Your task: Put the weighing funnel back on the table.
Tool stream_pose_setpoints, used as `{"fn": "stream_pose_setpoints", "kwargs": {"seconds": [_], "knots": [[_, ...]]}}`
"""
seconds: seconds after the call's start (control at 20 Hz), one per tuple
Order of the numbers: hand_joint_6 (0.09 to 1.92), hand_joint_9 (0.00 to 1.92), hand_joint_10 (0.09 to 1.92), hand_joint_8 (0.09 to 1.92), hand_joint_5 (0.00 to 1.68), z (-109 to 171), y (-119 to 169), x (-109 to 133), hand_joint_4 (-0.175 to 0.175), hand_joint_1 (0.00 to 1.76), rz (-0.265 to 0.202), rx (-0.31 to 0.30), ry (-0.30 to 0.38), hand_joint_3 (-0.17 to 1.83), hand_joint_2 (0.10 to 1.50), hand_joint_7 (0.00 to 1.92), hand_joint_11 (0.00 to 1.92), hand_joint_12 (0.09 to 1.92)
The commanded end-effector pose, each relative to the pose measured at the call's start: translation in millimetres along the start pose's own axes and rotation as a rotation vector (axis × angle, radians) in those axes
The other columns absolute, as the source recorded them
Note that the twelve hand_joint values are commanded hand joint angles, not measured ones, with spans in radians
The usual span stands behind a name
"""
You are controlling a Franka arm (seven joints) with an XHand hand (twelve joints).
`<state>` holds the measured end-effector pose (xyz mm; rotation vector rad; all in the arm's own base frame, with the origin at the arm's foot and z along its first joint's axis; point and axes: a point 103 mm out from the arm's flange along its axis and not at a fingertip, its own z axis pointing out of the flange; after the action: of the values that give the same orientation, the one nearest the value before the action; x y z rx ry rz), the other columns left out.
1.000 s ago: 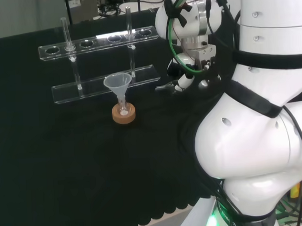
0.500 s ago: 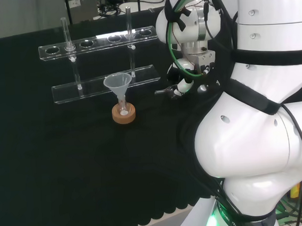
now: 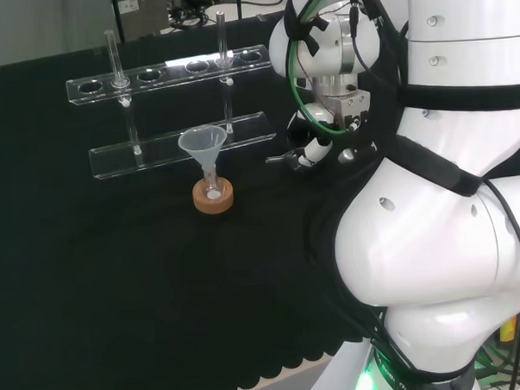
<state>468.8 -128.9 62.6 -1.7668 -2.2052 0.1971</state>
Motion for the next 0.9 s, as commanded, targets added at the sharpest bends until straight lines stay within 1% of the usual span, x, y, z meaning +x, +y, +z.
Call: {"fn": "stream_pose_setpoints", "kwargs": {"seconds": [0.05,0.2,0.25,0.3,0.35,0.4,0.45,0.6,0.65,0.75,0.85,0.9], "knots": [[0.85,1.34,0.29,0.84,1.07,5.5,2.4,2.4,-0.175,1.27,0.000,0.018,-0.009,0.10,1.01,1.11,1.23,0.73],[0.89,1.32,0.29,0.88,1.05,6.0,3.2,2.3,-0.175,1.27,0.004,0.031,-0.012,0.06,1.04,1.09,1.21,0.75],[0.90,1.31,0.28,0.85,1.05,5.7,3.6,2.3,-0.094,1.26,0.006,0.030,-0.013,0.05,1.04,1.10,1.20,0.76],[0.90,1.30,0.28,0.83,1.05,5.2,4.0,2.4,-0.028,1.25,0.007,0.030,-0.015,0.05,1.04,1.11,1.19,0.76],[0.91,1.30,0.28,0.82,1.05,4.7,4.2,2.7,0.013,1.24,0.006,0.028,-0.015,0.05,1.04,1.11,1.18,0.77],[0.92,1.28,0.28,0.83,1.05,4.0,4.3,3.0,0.035,1.24,0.007,0.026,-0.015,0.05,1.05,1.11,1.17,0.78],[0.93,1.27,0.28,0.85,1.04,3.3,4.2,2.9,0.046,1.23,0.007,0.026,-0.014,0.04,1.05,1.09,1.15,0.79],[0.99,1.21,0.28,0.80,1.00,3.2,3.9,2.7,0.022,1.11,0.005,0.036,-0.017,0.04,1.08,0.99,1.04,0.87],[1.02,1.17,0.28,0.80,0.98,3.1,3.5,2.3,0.027,1.09,0.007,0.043,-0.020,0.03,1.10,0.94,0.98,0.92],[1.07,1.08,0.29,0.79,0.94,3.9,2.8,1.7,0.054,1.06,0.011,0.067,-0.020,0.02,1.12,0.84,0.82,1.03],[0.98,0.99,0.31,0.76,0.82,5.6,2.1,0.8,0.051,1.06,0.016,0.083,-0.028,-0.02,1.08,0.75,0.68,1.12],[0.95,0.95,0.34,0.75,0.78,6.7,1.8,-0.1,0.049,1.06,0.021,0.090,-0.028,-0.06,1.07,0.72,0.63,1.14]]}}
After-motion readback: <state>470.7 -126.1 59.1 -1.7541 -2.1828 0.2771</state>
